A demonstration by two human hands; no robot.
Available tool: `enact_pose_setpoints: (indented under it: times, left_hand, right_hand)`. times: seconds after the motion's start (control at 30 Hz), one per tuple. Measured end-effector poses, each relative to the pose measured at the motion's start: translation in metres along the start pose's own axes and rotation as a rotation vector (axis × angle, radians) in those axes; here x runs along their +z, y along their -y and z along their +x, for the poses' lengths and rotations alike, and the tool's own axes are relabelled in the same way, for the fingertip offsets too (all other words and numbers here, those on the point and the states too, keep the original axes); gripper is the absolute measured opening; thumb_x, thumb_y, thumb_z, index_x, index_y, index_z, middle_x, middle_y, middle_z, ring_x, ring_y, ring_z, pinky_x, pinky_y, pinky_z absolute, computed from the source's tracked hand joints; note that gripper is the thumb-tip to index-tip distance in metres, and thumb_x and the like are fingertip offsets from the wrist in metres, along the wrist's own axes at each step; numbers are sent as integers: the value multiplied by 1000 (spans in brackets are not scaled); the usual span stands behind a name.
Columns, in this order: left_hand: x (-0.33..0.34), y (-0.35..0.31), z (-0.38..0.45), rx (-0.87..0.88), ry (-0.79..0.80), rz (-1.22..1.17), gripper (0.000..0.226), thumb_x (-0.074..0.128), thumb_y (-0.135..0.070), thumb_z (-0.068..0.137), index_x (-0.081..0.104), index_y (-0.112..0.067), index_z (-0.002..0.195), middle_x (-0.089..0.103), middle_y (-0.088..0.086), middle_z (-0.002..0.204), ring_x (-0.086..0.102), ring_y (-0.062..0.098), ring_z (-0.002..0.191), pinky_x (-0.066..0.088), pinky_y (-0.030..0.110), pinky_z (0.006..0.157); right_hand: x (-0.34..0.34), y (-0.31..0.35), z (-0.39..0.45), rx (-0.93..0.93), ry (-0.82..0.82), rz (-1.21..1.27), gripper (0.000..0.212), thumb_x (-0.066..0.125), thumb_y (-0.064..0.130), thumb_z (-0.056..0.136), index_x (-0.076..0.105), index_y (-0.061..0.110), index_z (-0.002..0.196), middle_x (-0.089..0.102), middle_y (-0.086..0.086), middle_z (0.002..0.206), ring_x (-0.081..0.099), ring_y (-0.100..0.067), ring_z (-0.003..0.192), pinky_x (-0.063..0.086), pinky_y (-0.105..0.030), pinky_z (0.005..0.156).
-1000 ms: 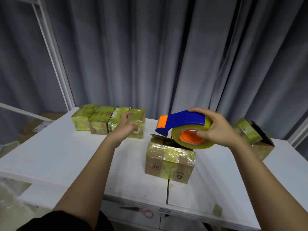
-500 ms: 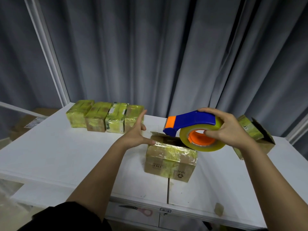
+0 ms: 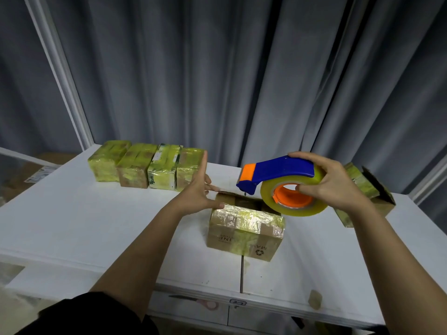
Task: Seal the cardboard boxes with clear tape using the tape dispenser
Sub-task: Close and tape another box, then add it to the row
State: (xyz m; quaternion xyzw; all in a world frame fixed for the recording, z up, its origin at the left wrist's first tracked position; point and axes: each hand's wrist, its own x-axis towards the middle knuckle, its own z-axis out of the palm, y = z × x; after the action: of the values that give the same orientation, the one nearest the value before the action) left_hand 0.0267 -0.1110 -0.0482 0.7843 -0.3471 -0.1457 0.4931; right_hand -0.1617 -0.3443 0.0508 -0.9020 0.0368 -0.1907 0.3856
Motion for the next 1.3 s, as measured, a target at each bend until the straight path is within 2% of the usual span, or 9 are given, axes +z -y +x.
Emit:
enact_pose_setpoints:
  times: [0.1,0.3,0.53,0.7,0.8,0.93,1.1,1.2,1.3]
  left_hand:
    - [1,6,-2,23,-15,107,138,87,-18,65,-25,-53,138,29,11,146,65,11,97,51,26,88]
    - [7,21,-3,6,-66,47,139,87,-17,65,-26,-60,134,-1,7,160,64,11,103,52,14,76]
    - [8,29,0,-22,-54,-108,137,88,-15,62,-18,-70,130,9,10,158,65,22,106,58,43,82]
    - [5,19,-3,-44,1,-101,137,84,-8,68,-24,-57,137,4,8,158,61,25,113,58,28,78]
    - [-7,13,-5,-102,-4,-121,126,73,4,77,-21,-45,144,28,10,145,58,27,114,53,19,66]
    - [-36,6,-14,-172,-128,-189,92,57,-7,91,-4,-45,149,51,12,98,55,23,98,42,18,72]
    - [-51,-1,-30,-206,-220,-185,74,55,-22,94,10,-47,147,68,3,98,54,14,110,29,28,93]
    - [-48,3,-34,-205,-289,-230,80,59,-17,92,9,-44,148,70,9,87,61,11,97,34,28,95]
    - [-39,9,-35,-185,-318,-295,87,59,-8,89,8,-46,148,60,8,75,62,15,79,52,31,89]
  right_hand:
    - [5,2,1,-4,3,16,68,77,-2,73,52,38,122,59,19,108,58,8,96,49,-8,65]
    - [22,5,10,-16,52,79,67,78,-2,72,54,39,119,60,19,109,59,4,99,51,-13,67]
    - [42,-3,21,-20,124,138,66,75,-3,73,57,43,118,65,20,109,63,-10,105,56,-23,76]
    - [46,-16,18,29,126,148,61,72,10,66,59,39,119,66,15,109,64,-12,103,56,-26,78]
    - [42,-23,17,40,103,160,63,75,0,72,58,39,118,66,16,108,63,-12,102,57,-25,77]
    - [43,-27,18,43,108,151,65,72,-7,75,58,40,118,65,19,107,63,-9,101,56,-23,75]
    - [42,-26,22,33,145,128,65,72,-6,76,57,42,118,66,19,108,64,-9,101,57,-25,79]
    - [42,-24,24,36,151,133,66,69,-8,75,59,41,117,68,17,105,65,-10,99,56,-25,80]
    - [44,-25,24,43,155,137,64,69,-7,75,59,40,119,67,16,106,65,-10,99,57,-26,79]
